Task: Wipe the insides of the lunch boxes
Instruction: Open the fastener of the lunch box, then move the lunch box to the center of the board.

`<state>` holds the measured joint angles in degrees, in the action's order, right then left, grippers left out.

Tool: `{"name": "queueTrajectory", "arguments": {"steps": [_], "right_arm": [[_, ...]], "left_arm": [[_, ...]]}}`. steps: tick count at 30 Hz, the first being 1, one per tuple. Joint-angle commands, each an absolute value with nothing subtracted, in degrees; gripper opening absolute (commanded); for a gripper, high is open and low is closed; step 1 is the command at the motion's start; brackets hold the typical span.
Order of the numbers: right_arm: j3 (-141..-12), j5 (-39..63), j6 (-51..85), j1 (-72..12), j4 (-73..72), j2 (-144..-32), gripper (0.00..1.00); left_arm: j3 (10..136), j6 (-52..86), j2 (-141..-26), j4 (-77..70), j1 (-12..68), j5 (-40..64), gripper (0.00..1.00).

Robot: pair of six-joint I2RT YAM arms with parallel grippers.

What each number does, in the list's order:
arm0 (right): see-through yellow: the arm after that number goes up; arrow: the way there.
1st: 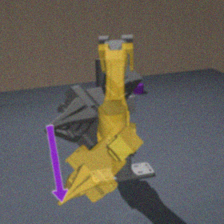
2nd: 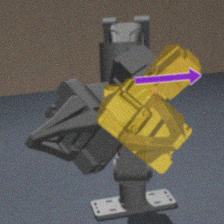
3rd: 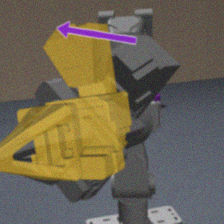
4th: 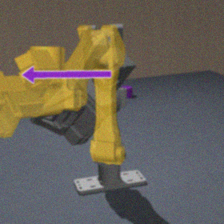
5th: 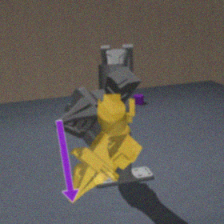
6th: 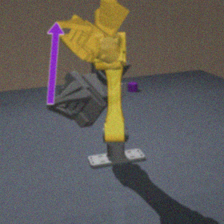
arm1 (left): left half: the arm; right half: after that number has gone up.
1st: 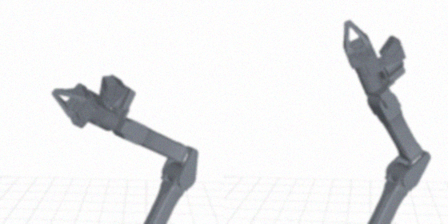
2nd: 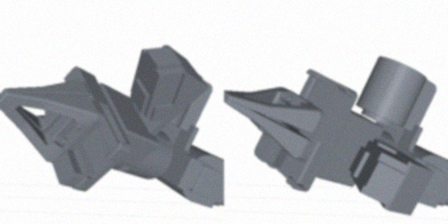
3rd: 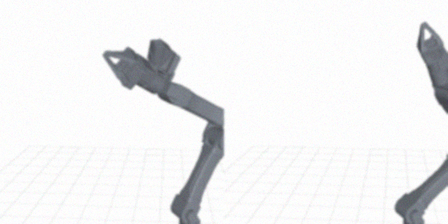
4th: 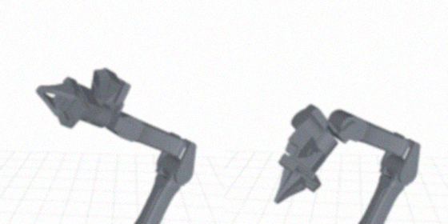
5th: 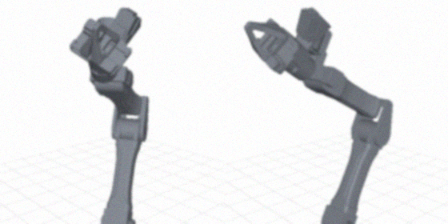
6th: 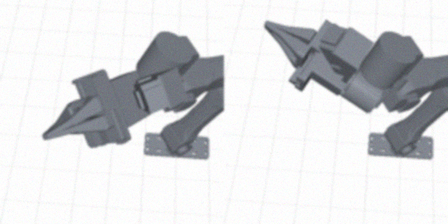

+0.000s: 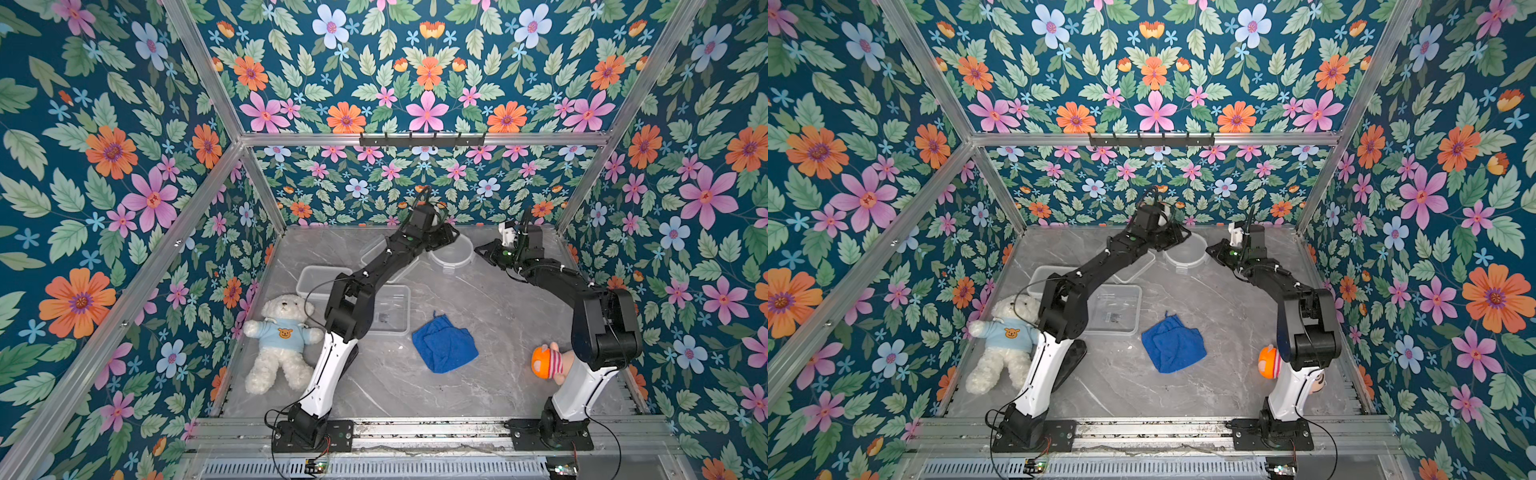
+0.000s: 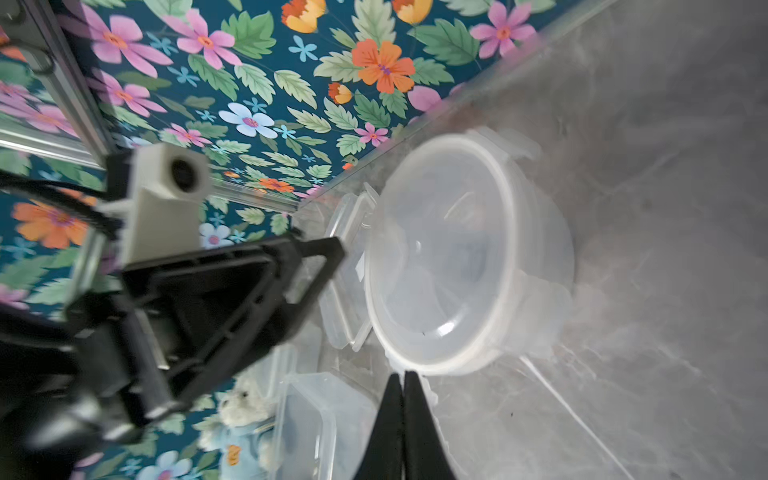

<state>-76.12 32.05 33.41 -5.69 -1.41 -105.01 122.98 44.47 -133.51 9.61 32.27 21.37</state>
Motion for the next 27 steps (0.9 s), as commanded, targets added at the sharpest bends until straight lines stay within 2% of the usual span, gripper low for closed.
{"name": "queueTrajectory", "arguments": {"steps": [1,5,11,16,27], "right_arm": [[-85.11,22.43,21.51,-7.8,19.37,-108.08,0.0],[-96.19,20.21,18.97,-9.45,26.85,-114.23,0.0],[-108.29,16.27,17.12,-11.56,34.85,-122.64,0.0],[-116.02,11.88,15.23,-13.32,40.98,-128.09,0.0],[-117.51,4.91,14.95,-13.55,45.13,-129.12,0.0]], "left_arm": [[119.69,42.13,-131.3,9.81,28.99,17.46,0.53],[117.53,44.93,-134.17,6.36,26.82,19.93,0.54],[124.87,47.99,-142.62,5.8,27.55,23.53,0.54],[124.28,49.19,-144.17,4.32,28.33,23.98,0.55],[129.58,51.78,-148.79,0.92,31.77,30.27,0.56]]}}
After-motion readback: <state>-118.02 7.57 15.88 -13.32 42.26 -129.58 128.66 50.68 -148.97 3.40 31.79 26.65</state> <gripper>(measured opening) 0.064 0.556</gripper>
